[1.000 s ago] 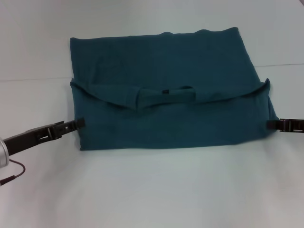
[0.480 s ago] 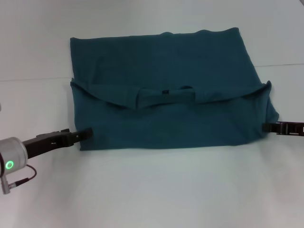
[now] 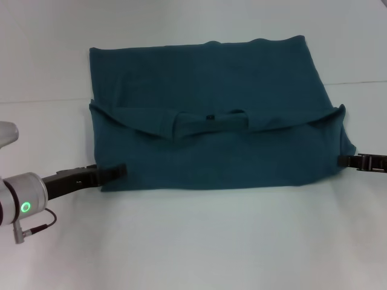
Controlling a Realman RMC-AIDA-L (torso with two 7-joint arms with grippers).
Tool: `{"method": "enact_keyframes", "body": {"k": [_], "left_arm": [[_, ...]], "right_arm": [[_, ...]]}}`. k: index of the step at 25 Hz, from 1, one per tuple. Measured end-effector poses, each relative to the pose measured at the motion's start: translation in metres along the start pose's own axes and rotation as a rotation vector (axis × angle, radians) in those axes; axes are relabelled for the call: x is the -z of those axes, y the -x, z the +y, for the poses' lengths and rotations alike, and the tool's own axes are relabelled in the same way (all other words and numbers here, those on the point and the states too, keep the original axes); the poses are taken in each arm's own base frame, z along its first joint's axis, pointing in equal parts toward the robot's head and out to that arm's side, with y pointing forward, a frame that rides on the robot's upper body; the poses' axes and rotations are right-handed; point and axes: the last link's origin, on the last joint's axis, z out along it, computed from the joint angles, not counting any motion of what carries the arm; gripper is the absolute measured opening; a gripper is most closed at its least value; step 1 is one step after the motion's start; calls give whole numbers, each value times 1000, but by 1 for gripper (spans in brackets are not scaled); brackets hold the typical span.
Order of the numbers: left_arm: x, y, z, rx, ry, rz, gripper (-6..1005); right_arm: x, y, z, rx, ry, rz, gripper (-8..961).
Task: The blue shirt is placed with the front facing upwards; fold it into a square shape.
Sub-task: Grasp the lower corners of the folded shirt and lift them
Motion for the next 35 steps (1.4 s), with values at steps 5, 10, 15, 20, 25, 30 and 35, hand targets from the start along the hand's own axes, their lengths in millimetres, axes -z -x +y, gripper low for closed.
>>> {"method": "enact_keyframes", "body": {"k": [5, 10, 15, 20, 25, 30, 35], "left_arm": [[-2, 1, 0, -4, -12, -6, 859], [-6, 2, 8, -18, 23, -26, 860], [-3, -4, 16, -26, 83, -21, 859], [0, -7, 19, -26, 110, -10, 859], [-1, -4, 16, -35, 91, -19, 860], [0, -3, 15, -38, 86, -24, 850], [-1, -1, 13, -53, 68, -43, 834]], "right_arm": [[0, -1, 0, 6, -1, -1, -1], [0, -1, -1, 6, -1, 0, -1], [0, -1, -1, 6, -2, -1, -1], [-1, -2, 0, 6, -1, 0, 0], [-1, -4, 0, 4, -1, 1, 0], [-1, -6, 1, 7, 2, 2, 0], [0, -7, 0, 0, 6, -6, 0]]}}
